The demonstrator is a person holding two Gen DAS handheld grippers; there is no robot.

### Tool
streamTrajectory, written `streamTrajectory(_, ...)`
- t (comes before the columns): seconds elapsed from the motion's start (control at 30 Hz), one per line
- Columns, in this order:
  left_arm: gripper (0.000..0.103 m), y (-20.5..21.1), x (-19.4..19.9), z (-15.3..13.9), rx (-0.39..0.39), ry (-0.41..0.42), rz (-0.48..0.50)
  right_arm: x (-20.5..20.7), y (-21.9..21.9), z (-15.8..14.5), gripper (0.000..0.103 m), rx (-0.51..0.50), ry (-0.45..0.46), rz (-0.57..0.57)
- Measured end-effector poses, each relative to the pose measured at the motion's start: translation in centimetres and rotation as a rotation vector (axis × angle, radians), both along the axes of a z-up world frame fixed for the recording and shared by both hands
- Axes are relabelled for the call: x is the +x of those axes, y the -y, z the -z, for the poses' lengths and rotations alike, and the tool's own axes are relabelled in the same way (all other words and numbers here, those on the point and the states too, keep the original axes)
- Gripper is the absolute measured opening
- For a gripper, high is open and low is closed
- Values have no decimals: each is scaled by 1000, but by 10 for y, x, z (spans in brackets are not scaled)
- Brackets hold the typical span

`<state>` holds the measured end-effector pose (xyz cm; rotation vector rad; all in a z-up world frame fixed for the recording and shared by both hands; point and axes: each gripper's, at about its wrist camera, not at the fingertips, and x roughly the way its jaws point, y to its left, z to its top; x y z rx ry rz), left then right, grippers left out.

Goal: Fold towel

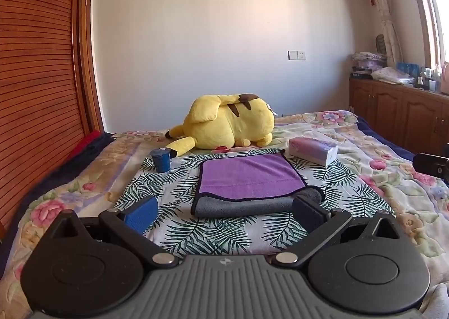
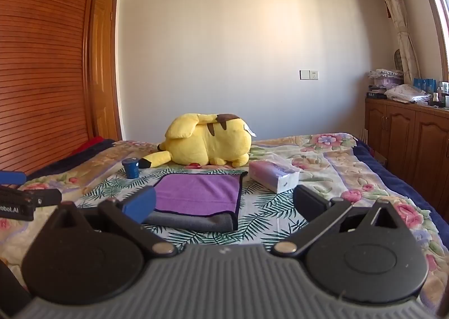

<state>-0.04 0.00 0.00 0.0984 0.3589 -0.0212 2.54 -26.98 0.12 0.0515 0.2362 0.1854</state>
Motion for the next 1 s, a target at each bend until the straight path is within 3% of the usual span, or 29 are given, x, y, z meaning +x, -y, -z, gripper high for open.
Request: streamTrajectory(1.0, 87, -2, -1, -6, 34, 20, 3, -1, 2, 0, 103, 3, -2, 2)
